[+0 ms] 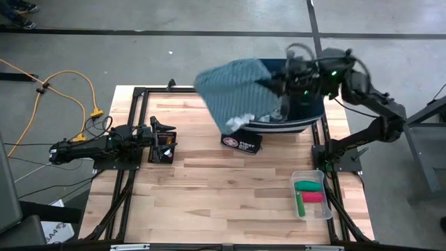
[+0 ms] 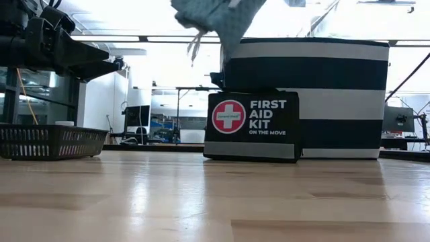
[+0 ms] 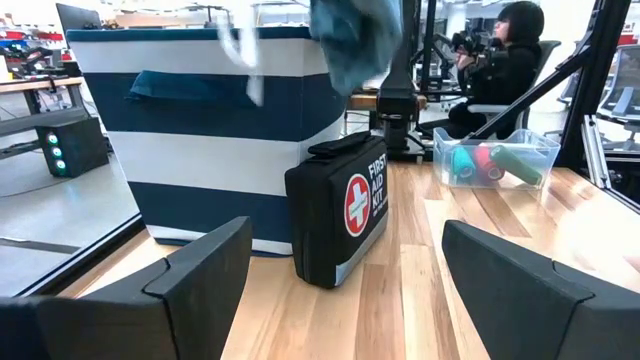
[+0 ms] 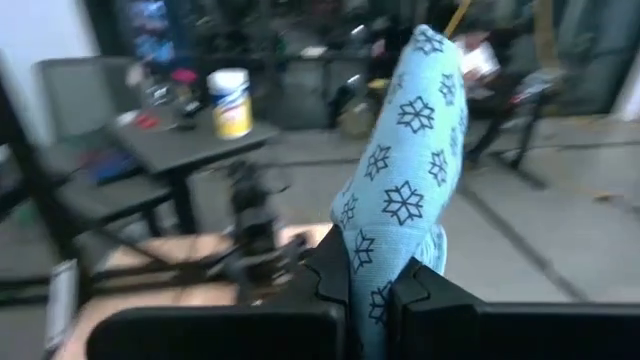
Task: Pick & place medical supplies in basket/bin
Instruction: Put the blue patient gown into the blue laundry organizer
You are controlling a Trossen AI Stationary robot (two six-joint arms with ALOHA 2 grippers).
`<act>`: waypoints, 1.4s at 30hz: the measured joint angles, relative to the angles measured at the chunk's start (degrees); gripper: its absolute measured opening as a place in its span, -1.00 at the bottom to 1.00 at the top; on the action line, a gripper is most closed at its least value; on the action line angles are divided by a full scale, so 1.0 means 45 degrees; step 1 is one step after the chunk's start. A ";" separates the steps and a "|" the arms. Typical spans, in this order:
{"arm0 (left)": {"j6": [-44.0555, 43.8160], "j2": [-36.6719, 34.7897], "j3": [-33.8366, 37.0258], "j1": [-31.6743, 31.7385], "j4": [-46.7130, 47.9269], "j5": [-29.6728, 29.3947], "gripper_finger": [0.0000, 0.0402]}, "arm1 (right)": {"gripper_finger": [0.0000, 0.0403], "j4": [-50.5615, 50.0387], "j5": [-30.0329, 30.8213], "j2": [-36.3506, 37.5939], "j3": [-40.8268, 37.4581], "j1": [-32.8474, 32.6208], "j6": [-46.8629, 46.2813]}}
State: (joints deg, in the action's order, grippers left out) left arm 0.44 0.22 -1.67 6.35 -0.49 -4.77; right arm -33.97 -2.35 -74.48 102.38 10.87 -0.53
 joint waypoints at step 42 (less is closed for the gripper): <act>0.0002 -0.0002 0.0000 0.0001 -0.0002 0.0003 0.60 | -0.99 -0.6451 0.6177 -0.0968 0.0677 0.4612 -0.0452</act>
State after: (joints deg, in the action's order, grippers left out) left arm 0.45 0.21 -1.67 6.36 -0.50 -4.75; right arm -63.00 25.45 -78.84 105.43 31.62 -2.57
